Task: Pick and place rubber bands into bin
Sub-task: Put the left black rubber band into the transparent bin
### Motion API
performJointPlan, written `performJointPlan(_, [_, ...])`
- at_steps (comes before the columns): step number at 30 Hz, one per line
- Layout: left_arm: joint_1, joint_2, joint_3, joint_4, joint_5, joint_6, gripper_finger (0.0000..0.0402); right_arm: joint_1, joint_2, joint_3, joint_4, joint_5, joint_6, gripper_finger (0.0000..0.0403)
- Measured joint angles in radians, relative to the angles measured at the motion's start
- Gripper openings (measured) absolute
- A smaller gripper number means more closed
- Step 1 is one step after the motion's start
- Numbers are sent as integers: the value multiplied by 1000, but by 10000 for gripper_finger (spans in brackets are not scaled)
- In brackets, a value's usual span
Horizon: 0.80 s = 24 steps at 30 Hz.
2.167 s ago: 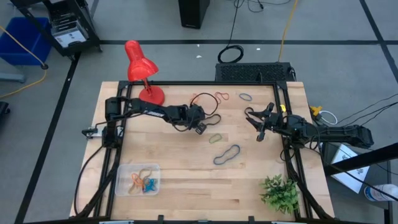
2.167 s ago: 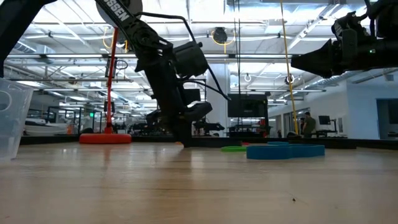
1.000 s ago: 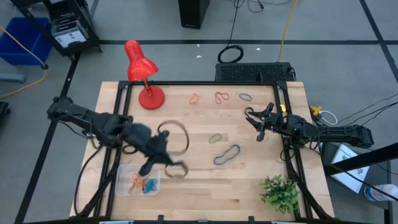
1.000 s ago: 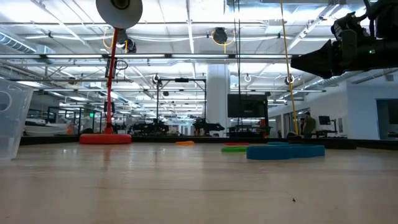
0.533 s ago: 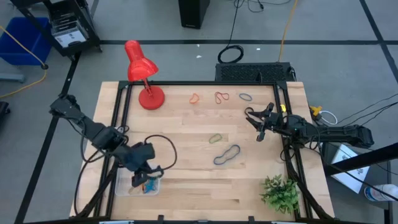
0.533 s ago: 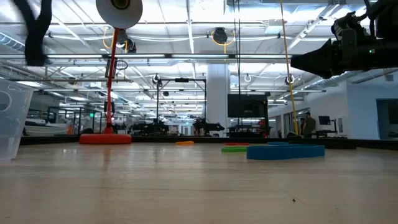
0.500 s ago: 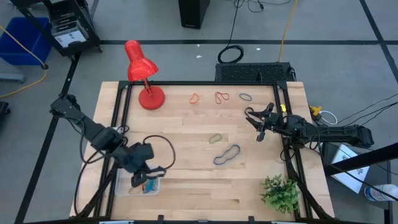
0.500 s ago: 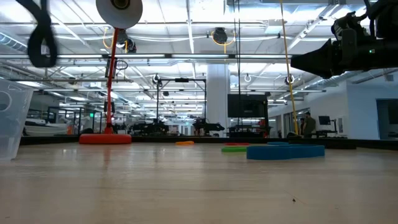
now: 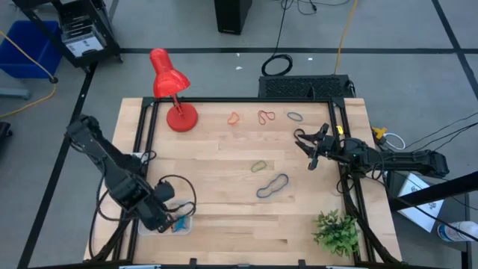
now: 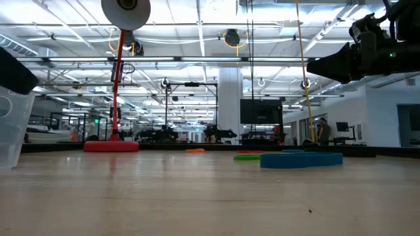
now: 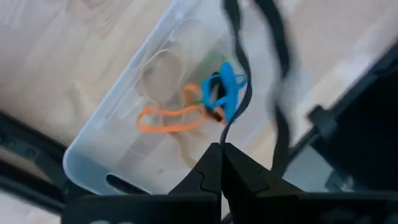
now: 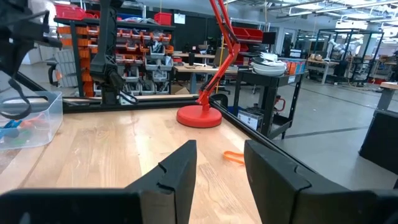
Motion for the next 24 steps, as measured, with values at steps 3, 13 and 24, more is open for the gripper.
performJointPlan(3, [-14,31,-33,-6,49,-70,4,0,0,0,0,0,0,130])
performJointPlan(13, [-30,87,-210,197,158,-182,5,0,0,0,0,0,0,130])
performJointPlan(24, [-8,87,-313,231,182,-225,8,0,0,0,0,0,2,130])
